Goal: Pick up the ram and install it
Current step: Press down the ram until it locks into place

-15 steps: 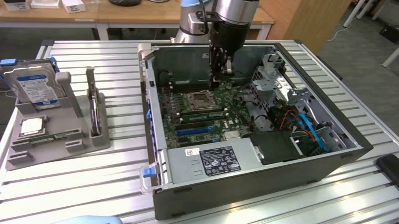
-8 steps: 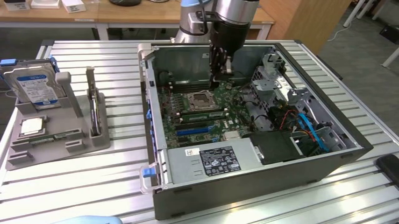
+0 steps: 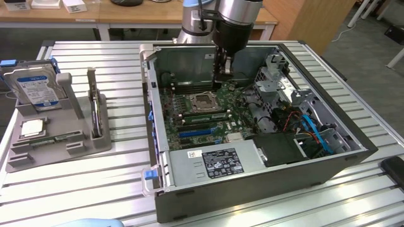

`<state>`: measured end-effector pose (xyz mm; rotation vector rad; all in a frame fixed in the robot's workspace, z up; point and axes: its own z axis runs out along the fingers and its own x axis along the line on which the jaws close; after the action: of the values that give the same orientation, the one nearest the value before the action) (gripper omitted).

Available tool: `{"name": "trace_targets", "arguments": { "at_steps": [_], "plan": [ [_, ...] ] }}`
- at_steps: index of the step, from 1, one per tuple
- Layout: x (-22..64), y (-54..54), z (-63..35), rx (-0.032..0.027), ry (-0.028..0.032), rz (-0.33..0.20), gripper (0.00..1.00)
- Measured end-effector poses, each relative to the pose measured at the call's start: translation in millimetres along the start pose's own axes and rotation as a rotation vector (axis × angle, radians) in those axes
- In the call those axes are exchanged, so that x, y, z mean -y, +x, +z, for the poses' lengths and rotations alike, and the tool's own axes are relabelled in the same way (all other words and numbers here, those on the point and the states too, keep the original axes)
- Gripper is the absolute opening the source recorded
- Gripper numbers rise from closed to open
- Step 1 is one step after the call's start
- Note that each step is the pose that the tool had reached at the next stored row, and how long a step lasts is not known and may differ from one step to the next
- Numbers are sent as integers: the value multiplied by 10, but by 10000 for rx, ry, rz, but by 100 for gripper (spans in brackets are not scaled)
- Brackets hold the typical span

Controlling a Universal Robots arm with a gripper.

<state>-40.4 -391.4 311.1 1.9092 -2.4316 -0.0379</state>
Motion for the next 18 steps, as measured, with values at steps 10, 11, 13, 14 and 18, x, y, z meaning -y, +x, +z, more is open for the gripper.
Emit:
{"name": "trace_targets", "arguments": {
  "at_steps": [10, 11, 13, 14, 18],
  "plan": [
    [0, 0, 2, 85, -41, 1719, 10],
    [0, 0, 2, 93, -45, 1890, 10],
    [0, 0, 3, 110, -53, 2247, 10],
    [0, 0, 3, 118, -57, 2419, 10],
    [0, 0, 5, 151, -73, 3105, 10]
  ]
}}
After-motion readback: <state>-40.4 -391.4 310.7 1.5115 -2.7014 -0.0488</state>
